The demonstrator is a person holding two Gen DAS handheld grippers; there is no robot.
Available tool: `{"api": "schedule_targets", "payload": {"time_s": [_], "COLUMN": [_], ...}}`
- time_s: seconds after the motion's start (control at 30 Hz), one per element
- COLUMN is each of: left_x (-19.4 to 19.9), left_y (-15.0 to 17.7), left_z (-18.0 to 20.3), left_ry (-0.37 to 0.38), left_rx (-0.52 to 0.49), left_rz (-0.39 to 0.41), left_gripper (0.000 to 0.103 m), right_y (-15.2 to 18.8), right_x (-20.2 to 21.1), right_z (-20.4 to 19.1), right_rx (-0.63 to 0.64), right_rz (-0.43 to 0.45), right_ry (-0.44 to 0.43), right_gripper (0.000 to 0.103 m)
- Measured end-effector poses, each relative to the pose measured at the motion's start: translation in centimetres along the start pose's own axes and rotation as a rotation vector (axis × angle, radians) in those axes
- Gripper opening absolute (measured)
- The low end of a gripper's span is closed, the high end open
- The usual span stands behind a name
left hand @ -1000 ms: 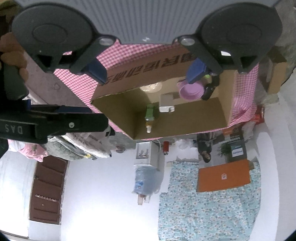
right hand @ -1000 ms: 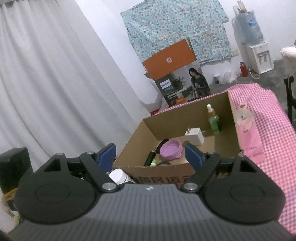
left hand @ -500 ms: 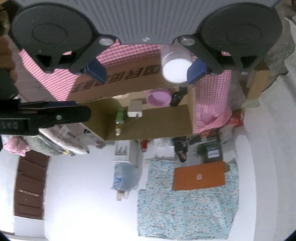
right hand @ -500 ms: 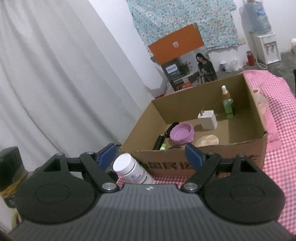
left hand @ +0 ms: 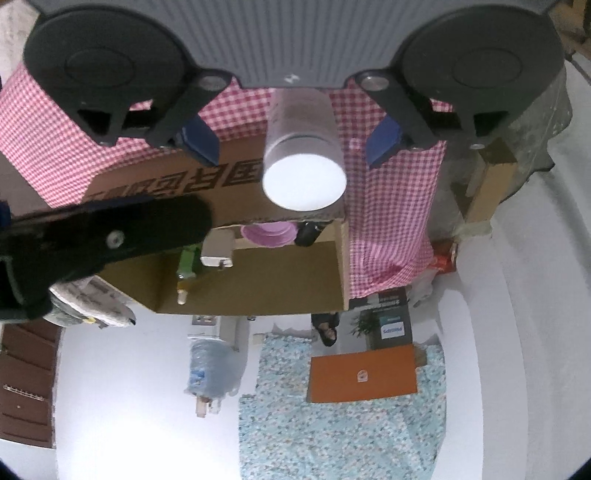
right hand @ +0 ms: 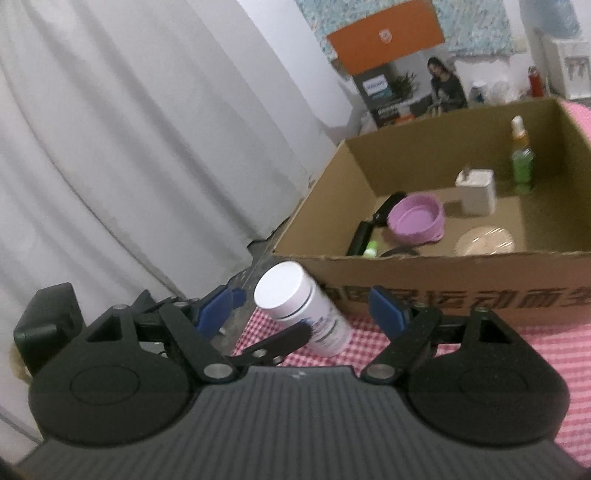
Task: Organize rigid objects
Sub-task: 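Close the right gripper around the white bottle's cap, then lift the white bottle and carry it over the box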
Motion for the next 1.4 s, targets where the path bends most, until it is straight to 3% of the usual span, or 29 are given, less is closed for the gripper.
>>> {"api": "schedule_targets", "payload": {"time_s": [0.17, 0.43, 0.83, 1.4], "left_x": [-1.6, -2.7, -2.7, -1.5], "left_y": [0.2, 0.6, 0.5, 0.3], "left_z": [-0.2, -0.5, -0.1, 0.1], "left_ry": [-0.011, -0.009, -0.016, -0.027], "left_rx": [0.001, 0.01, 0.011, 0.012], "left_rz": [-0.029, -0.054, -0.057, -0.044], "left_gripper": [0.069, 0.054, 0.054, 0.054], "right_y": [0.0, -0.3, 0.1, 0.3], "right_x": [-3.1, -6.1, -7.1, -6.4], "right_z": [-0.3, 0.5, 1.3, 0.5], "right_rx": [-0.022, -0.088, -0.142, -0.12], "right_rz": [-0.043, -0.07, -0.088, -0.074], "right_ry": [-0.024, -0.024, -0.042, -0.05], "right_gripper": [0.069, 0.055, 0.038, 0.038]}}
Point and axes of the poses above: each gripper's, at about its wrist camera, not at the fingertips, and x roughly against the way its jaws point, z to its right, y to its underside, the point moved 3 cm from there along -x, roughly the way its jaws point, and after that the axes turned 2 degrees about z, right-handed, at the moved point
